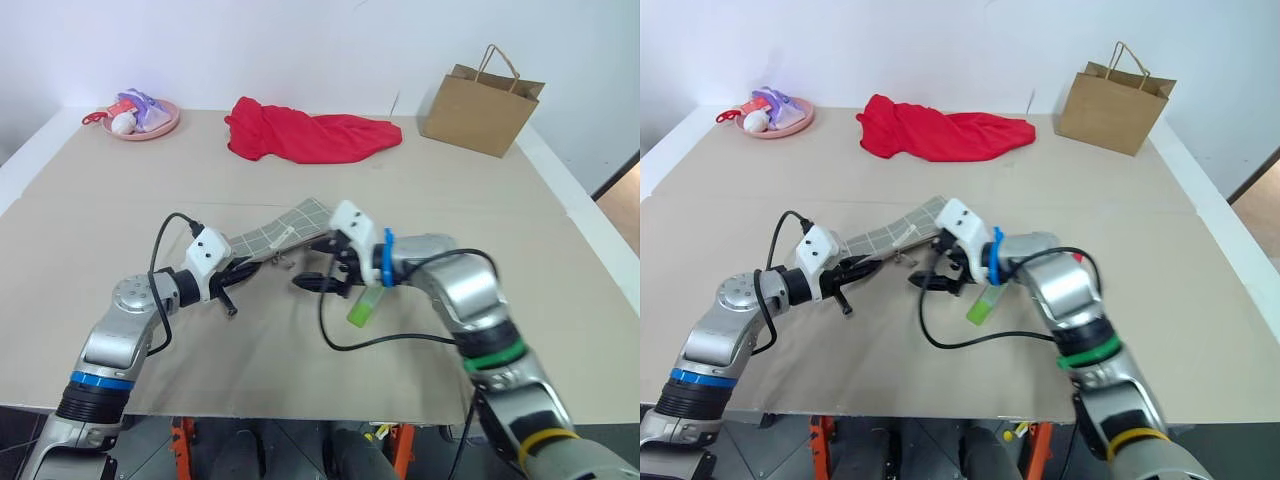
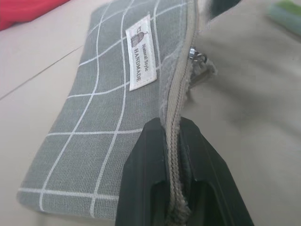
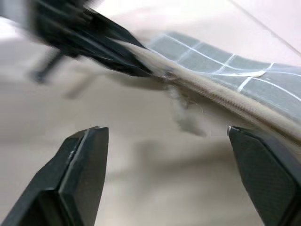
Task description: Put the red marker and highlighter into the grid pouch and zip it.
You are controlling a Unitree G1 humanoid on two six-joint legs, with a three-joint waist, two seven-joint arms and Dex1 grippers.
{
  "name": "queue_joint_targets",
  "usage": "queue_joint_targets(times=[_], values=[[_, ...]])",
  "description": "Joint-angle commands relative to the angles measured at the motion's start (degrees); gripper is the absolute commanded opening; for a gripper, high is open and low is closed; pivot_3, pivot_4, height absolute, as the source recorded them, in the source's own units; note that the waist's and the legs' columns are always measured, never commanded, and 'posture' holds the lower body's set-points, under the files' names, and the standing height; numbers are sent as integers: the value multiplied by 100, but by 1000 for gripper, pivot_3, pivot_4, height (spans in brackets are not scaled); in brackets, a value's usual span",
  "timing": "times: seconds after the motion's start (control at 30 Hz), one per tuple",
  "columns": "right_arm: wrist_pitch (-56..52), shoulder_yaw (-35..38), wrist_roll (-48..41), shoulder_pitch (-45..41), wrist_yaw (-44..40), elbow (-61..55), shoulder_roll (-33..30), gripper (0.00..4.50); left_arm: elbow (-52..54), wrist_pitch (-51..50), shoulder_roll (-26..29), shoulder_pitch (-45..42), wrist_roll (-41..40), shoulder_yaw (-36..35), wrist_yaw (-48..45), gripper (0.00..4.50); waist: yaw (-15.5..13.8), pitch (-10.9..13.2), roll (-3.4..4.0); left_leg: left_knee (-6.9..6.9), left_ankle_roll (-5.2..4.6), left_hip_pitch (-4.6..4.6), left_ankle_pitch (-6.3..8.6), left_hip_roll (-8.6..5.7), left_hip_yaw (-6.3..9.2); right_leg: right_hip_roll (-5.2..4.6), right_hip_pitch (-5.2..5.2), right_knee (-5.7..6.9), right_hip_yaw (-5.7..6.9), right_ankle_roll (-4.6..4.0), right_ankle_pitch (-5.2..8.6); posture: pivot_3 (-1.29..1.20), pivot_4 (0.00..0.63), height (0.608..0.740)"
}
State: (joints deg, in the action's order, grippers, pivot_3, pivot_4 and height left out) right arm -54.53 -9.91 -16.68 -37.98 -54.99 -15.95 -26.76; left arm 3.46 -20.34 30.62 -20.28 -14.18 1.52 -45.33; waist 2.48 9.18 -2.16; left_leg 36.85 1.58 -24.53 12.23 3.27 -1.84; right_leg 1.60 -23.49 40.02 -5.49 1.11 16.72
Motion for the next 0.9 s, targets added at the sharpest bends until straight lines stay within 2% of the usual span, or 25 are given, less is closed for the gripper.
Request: queue_joint_targets(times=[0.03, 0.23, 0.33, 0.47, 0.6, 0.9], values=[[-495, 1234, -791, 440, -40, -1099, -509, 4481, 383, -225, -81, -32, -340, -295, 128, 0, 1, 0, 0, 0, 0, 0, 0, -3, 4, 1, 2, 0, 1, 1, 0, 0, 150, 740], [-1317, 2677, -183, 667, 1740, -747, -1028, 4481, 650, -487, -120, 30, -681, -302, 71, 0, 26, 0, 0, 4, 5, 13, -12, -25, 14, 2, 15, 3, -2, 1, 0, 0, 150, 740], [-1679, 2766, 175, 1017, 2457, -972, -1153, 4481, 718, -561, -68, 37, -783, -181, -89, 0, 16, 0, 0, -6, 13, 13, -23, -30, 18, 0, 16, 3, -4, 2, 1, 0, 150, 740], [-2303, 2700, 303, 1189, 3216, -1458, -560, 4481, 681, -640, -63, -86, -842, -139, -161, 0, 45, 1, 3, -18, 15, 16, -24, -26, 15, 9, 11, 2, -15, 4, 2, 0, 150, 740], [-2367, 2809, 601, 1158, 3915, -1231, -87, 4481, 691, -804, -110, -223, -1004, -170, -191, 0, 26, 1, 4, -27, 38, 18, -37, -29, 20, 7, 9, 3, -14, 3, 1, 0, 150, 740], [-2271, 3013, 721, 1255, 4539, -827, 416, 4481, 1024, -1150, 155, -244, -1263, -101, -497, 0, 26, 1, 4, -31, 38, 14, -38, -50, 18, -17, 11, 1, -9, 18, 9, 0, 150, 740]])
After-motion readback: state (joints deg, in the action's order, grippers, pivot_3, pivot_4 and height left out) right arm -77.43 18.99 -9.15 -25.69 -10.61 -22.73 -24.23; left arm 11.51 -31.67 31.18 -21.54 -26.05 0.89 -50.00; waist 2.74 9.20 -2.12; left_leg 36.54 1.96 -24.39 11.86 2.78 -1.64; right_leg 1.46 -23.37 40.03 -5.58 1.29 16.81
